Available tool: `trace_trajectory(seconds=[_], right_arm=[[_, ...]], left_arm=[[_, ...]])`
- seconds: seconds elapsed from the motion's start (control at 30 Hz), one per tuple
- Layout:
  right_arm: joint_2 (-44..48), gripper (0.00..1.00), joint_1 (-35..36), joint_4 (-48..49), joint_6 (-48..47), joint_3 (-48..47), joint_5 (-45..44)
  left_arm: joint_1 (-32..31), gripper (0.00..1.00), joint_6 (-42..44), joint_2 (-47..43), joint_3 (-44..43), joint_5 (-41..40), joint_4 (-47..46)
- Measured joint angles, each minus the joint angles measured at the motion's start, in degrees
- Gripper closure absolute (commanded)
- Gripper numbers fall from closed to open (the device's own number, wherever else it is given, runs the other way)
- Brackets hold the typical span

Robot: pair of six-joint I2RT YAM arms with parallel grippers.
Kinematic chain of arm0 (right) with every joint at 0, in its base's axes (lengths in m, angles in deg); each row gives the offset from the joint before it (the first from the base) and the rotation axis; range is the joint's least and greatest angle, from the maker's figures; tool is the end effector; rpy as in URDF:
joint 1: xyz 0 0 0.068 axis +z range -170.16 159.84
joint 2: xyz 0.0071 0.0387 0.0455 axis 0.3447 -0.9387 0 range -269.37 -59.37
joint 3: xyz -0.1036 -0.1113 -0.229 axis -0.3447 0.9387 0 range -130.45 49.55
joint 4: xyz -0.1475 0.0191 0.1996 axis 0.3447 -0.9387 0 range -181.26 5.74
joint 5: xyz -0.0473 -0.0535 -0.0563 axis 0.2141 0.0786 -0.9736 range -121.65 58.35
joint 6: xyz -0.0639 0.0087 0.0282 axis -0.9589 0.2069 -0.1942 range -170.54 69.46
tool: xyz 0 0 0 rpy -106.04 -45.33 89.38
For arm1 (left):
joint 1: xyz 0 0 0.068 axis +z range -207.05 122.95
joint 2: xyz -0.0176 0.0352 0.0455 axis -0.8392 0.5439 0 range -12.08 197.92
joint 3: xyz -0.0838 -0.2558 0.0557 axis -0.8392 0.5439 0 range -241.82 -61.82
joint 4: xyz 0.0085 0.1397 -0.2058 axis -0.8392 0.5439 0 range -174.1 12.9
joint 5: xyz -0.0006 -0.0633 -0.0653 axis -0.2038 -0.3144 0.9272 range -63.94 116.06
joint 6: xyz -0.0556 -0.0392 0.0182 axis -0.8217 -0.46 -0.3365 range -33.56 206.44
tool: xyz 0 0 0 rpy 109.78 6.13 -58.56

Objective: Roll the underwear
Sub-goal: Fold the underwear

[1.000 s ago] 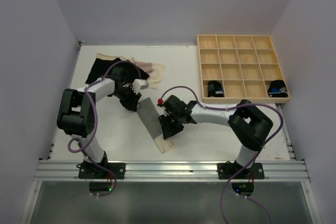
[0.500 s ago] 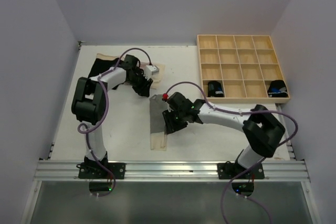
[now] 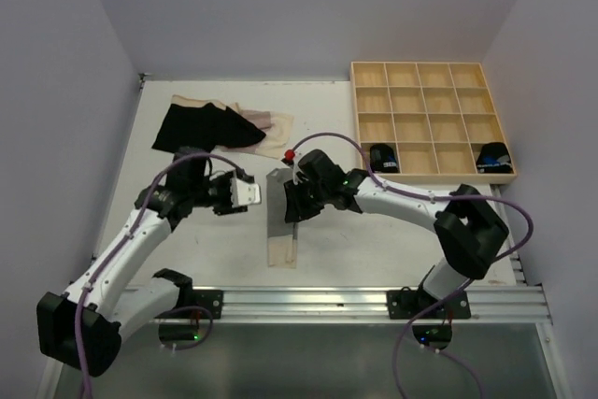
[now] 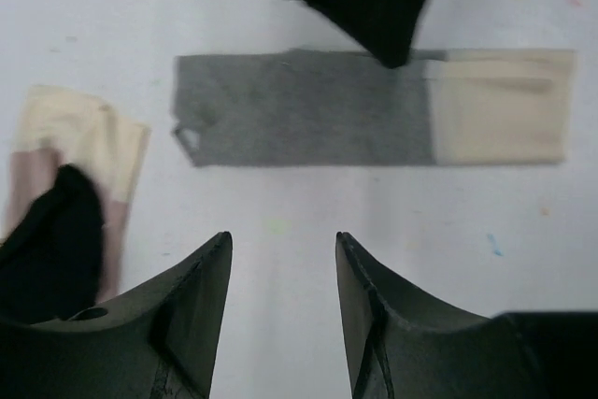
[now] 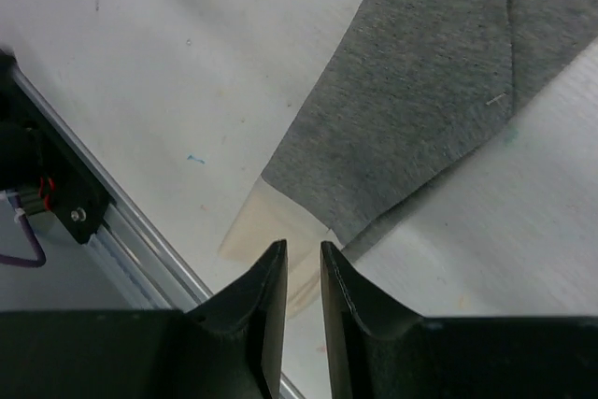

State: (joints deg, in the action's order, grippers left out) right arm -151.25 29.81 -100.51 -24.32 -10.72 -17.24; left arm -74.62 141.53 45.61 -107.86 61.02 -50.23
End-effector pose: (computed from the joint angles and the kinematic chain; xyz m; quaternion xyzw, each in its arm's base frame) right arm 0.2107 0.2730 0.2130 -0.2346 0.8966 0.3122 0.2085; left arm 0.1822 -0.0922 0.2639 0.6146 0.6439 -0.1471 0.4312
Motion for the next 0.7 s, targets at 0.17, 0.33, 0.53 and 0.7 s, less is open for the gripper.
trace_trajectory(seconds=[0.17,0.33,0.53,0.7], right_arm=[[-6.0,0.76,0.0,3.0,2.4,2.5,3.4],[-9.3,0.77,0.0,5.4,4.9,5.5,4.8],[-10.0,0.77,-0.1,8.5,8.2,6.8,6.7],[-10.0,0.77,-0.1,8.9,8.8,7.0,6.8]], left_arm=[[-13.1,0.47,4.8,-4.2,12.9,-2.6,2.9],[-22.6,0.49,7.1,-5.8,17.7,-5.7,3.0],[-32.1,0.56,9.7,-6.0,19.5,-9.8,0.1],[-39.7,0.60,13.0,-5.3,21.9,-14.3,-3.4]])
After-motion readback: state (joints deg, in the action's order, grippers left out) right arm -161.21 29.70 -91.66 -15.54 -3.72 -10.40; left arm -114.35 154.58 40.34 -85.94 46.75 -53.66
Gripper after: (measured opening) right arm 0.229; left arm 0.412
